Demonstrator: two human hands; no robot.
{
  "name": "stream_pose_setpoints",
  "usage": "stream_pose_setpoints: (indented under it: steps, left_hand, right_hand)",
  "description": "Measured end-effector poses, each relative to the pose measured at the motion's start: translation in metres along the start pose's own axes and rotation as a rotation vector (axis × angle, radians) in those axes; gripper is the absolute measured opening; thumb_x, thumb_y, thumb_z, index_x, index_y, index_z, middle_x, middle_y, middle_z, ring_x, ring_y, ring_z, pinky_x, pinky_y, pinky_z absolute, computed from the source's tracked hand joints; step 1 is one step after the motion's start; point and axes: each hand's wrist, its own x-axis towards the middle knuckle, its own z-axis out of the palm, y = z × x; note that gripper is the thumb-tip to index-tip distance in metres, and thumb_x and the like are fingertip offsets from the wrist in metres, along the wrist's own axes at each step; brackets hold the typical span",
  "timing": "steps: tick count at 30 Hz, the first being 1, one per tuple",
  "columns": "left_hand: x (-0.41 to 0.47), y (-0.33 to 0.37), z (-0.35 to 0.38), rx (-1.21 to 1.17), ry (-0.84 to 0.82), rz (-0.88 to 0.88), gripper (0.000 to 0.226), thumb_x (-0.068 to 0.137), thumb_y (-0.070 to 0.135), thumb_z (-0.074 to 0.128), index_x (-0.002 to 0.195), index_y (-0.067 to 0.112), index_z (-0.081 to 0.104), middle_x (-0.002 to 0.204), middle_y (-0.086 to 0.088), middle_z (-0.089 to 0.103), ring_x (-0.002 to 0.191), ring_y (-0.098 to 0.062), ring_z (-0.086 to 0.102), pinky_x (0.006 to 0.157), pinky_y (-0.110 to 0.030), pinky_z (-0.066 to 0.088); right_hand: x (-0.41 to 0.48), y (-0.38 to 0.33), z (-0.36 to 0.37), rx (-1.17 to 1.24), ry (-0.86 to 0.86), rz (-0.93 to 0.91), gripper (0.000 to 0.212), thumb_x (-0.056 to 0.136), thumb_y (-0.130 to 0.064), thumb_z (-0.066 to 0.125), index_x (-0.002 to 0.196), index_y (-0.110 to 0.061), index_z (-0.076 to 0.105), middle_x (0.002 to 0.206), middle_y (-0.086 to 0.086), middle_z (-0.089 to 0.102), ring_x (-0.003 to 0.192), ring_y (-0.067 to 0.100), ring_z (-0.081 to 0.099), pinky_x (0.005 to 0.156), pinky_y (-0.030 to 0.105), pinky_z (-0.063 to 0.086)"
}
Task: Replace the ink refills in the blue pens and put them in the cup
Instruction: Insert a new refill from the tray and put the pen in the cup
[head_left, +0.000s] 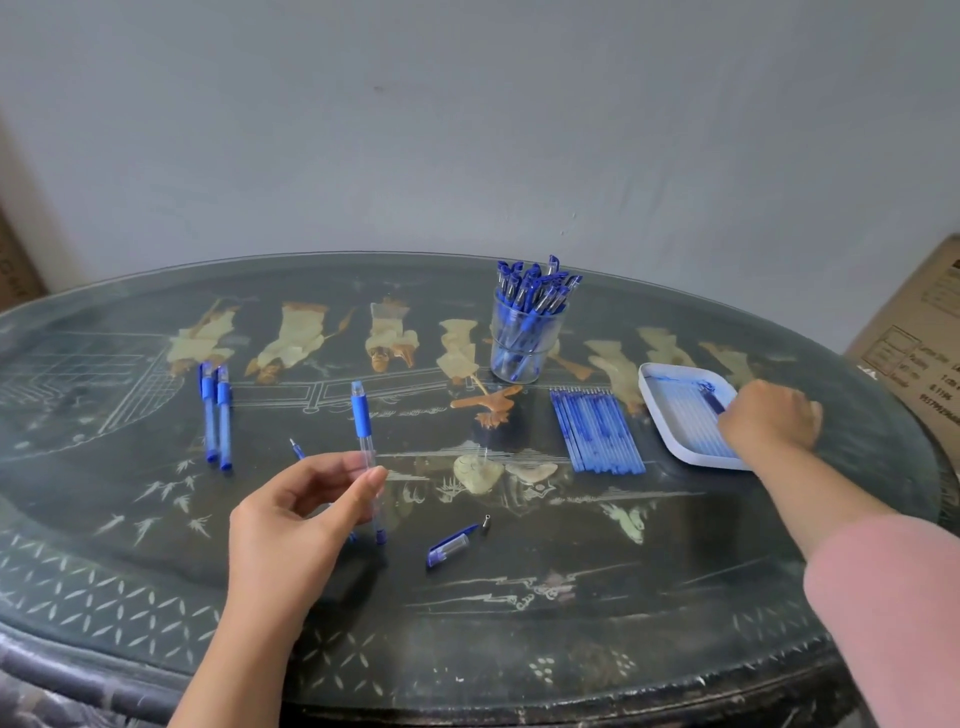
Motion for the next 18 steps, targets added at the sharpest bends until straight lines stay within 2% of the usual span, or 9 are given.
stream_pose_setpoints:
  steps: [10,13,18]
  left_hand:
    - [-0.0011,-0.0004,0.0004,0.032,-0.006,0.005,0.012,0.073,0.018,0.079,0.085,0.018,0.076,0.077,-0.002,0.075,0.070,-0.013,0.071,0.067,-0.022,0.060]
    - [-0.0007,-0.0009,0.0007,0.028,-0.008,0.014,0.012,0.073,0.019,0.078,0.085,0.018,0.076,0.077,-0.002,0.075,0.068,-0.010,0.069,0.066,-0.020,0.059]
    - [0.0001,-0.0025,0.0009,0.025,-0.012,0.031,0.010,0.075,0.014,0.078,0.085,0.017,0.076,0.076,-0.002,0.075,0.065,-0.009,0.068,0.062,-0.016,0.057]
  right_hand:
    - [0.0010,0.0053,0.0048,-0.103,-0.042,-0.059,0.013,0.091,-0.017,0.056,0.100,-0.014,0.064,0.104,0.007,0.066,0.103,0.026,0.059,0.088,0.032,0.039]
    - [0.0002,0.0033,0.0042,-0.068,-0.064,-0.052,0.013,0.090,-0.016,0.056,0.101,-0.013,0.062,0.106,0.008,0.065,0.105,0.028,0.058,0.090,0.034,0.039]
    - [-0.0032,0.0008,0.0038,-0.008,-0.068,-0.046,0.003,0.090,-0.017,0.057,0.091,-0.014,0.056,0.107,0.009,0.064,0.107,0.030,0.056,0.092,0.035,0.038]
